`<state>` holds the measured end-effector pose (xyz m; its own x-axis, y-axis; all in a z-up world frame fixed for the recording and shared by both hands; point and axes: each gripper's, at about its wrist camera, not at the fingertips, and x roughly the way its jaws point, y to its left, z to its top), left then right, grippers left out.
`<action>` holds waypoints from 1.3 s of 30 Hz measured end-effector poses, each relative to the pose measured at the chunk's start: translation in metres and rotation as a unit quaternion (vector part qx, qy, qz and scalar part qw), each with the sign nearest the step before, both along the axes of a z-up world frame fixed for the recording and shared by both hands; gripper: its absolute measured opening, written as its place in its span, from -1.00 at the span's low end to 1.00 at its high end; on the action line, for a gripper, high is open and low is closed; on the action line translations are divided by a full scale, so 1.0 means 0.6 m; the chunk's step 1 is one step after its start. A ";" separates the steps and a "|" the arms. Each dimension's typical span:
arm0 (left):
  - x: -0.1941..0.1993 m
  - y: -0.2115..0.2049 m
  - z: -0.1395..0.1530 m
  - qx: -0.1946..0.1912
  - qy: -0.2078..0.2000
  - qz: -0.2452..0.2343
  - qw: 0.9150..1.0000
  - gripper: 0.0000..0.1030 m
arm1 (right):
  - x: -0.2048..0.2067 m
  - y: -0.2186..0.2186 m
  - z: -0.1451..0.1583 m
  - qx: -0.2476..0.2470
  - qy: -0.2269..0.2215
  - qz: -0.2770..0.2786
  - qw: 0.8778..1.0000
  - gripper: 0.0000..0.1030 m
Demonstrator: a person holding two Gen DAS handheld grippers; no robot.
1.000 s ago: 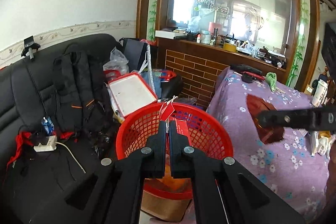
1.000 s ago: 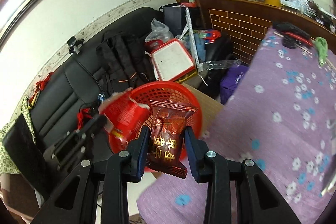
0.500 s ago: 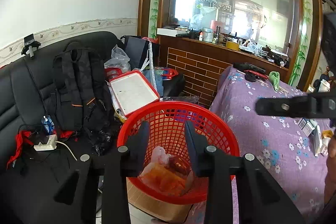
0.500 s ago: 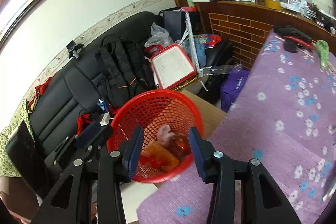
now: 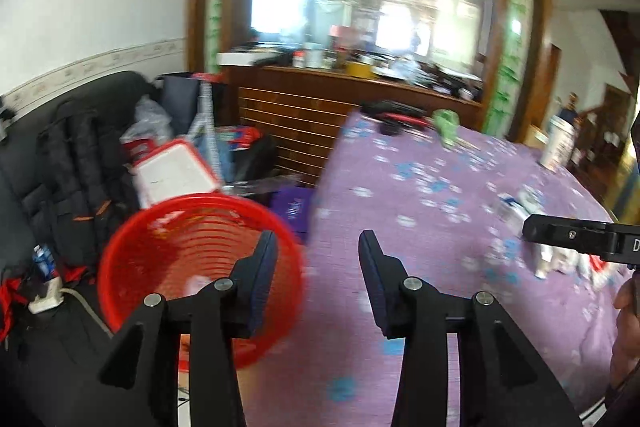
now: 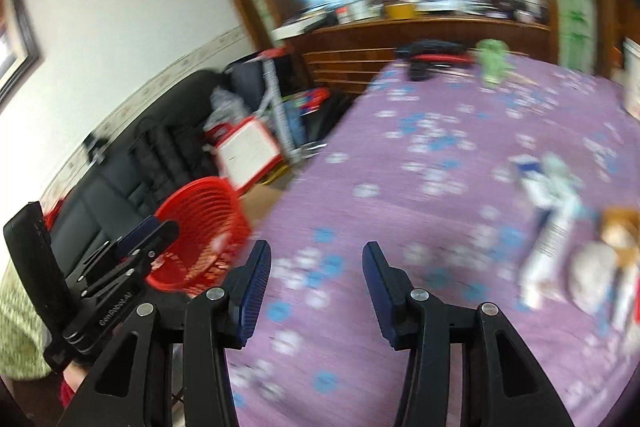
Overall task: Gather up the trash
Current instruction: 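Return both tools to the table, then grasp the long white barcode box with the left gripper while the right gripper grasps the white bag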
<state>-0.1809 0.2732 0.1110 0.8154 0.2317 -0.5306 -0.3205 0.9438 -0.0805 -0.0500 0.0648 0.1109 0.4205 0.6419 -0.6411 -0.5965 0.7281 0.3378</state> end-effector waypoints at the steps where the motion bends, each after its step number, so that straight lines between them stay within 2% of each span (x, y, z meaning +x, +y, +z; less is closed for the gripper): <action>1: 0.011 -0.020 0.000 0.000 0.003 -0.015 1.000 -0.21 | 0.003 -0.019 0.000 0.003 0.001 -0.008 1.000 0.00; 7: 0.085 -0.156 -0.004 -0.006 0.029 -0.114 0.993 -0.09 | 0.015 -0.201 -0.015 0.020 0.008 -0.105 0.994 -0.01; 12: 0.144 -0.247 -0.013 -0.007 0.056 -0.173 0.983 -0.01 | 0.025 -0.362 -0.026 0.040 0.014 -0.202 0.978 -0.01; 15: 0.186 -0.294 -0.022 -0.024 0.076 -0.203 0.976 0.03 | 0.033 -0.428 -0.036 0.047 0.022 -0.244 0.968 -0.01; 21: 0.268 -0.350 -0.049 -0.072 0.117 -0.237 0.962 0.03 | 0.049 -0.507 -0.069 0.067 0.051 -0.284 0.955 -0.01; 28: 0.334 -0.396 -0.094 -0.075 0.154 -0.244 0.955 0.03 | 0.059 -0.539 -0.095 0.073 0.070 -0.296 0.950 -0.01; 30: 0.347 -0.404 -0.104 -0.071 0.159 -0.247 0.953 -0.06 | 0.063 -0.542 -0.102 0.074 0.076 -0.298 0.949 -0.01; 32: 0.359 -0.413 -0.114 -0.067 0.167 -0.252 0.951 -0.38 | 0.071 -0.542 -0.109 0.072 0.083 -0.300 0.948 -0.01; 35: 0.372 -0.422 -0.126 -0.068 0.172 -0.260 0.948 -0.61 | 0.084 -0.540 -0.119 0.069 0.093 -0.301 0.947 -0.01; 37: 0.376 -0.427 -0.130 -0.067 0.170 -0.263 0.947 -0.76 | 0.092 -0.537 -0.125 0.065 0.098 -0.301 0.946 -0.01; 39: 0.378 -0.429 -0.134 -0.064 0.166 -0.263 0.948 -0.77 | 0.102 -0.529 -0.132 0.059 0.104 -0.299 0.947 -0.01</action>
